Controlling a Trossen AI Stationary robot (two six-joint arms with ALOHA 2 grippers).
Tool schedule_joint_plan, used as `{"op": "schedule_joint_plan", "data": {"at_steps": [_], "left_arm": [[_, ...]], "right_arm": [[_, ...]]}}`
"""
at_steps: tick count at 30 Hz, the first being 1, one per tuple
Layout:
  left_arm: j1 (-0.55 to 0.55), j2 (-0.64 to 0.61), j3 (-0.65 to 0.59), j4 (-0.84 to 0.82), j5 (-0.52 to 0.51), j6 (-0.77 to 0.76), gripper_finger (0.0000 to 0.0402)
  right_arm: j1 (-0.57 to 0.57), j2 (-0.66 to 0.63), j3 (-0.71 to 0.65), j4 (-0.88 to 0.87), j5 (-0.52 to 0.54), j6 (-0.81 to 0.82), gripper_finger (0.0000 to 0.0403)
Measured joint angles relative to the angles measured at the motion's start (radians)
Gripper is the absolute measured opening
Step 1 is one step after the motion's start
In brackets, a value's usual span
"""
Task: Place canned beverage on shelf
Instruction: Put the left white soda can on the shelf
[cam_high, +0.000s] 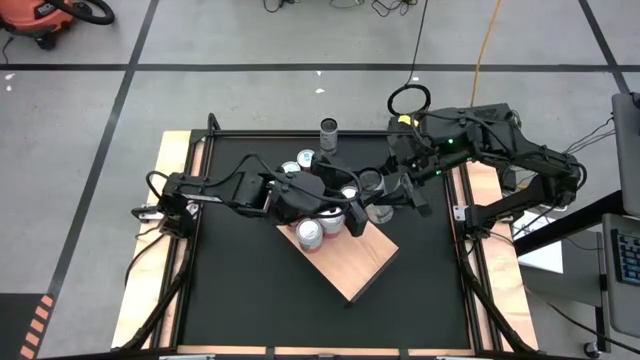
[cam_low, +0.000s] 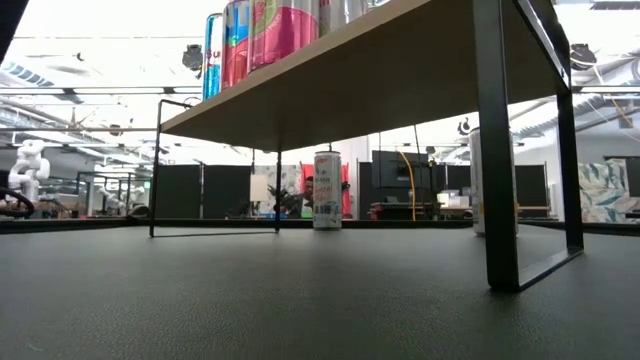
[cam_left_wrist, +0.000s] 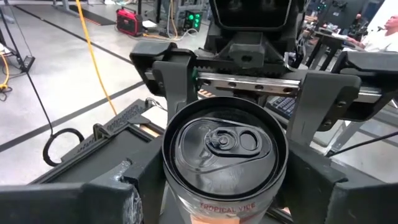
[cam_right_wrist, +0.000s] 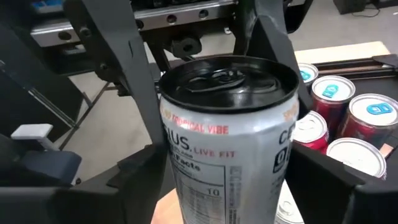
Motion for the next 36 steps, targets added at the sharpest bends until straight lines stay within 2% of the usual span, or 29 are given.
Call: {"op": "schedule_joint_plan", "data": {"at_steps": [7,11,17,21,27,36], "left_arm": [[-0.001,0.000,0.000,-0.002,0.014,0.000,0.0241],[0.000,0.000,0.000,-0.006,0.017,-0.001,0.0244],[0.001,0.000,0.000,-0.002,0.018,-0.045,0.0286],[0.000,-0.002,0.001,0.013,0.022,-0.056,0.0327],[0.003,-0.013,0.002,0.085,0.093,-0.104,0.0389],[-0.010,-0.036,0.003,0.110,0.095,-0.107,0.0392]], "right_arm": [[0.000,0.011,0.000,0.012,-0.026,-0.022,0.0273],[0.000,0.010,-0.001,0.011,-0.024,-0.038,0.0250],[0.000,-0.003,-0.002,0.005,-0.020,-0.063,0.0216],[0.000,-0.014,-0.002,-0.003,-0.037,-0.077,0.0219],[0.000,-0.026,-0.002,-0.019,-0.081,-0.081,0.0223],[-0.001,-0.099,-0.024,-0.073,-0.225,-0.119,0.0223]]}}
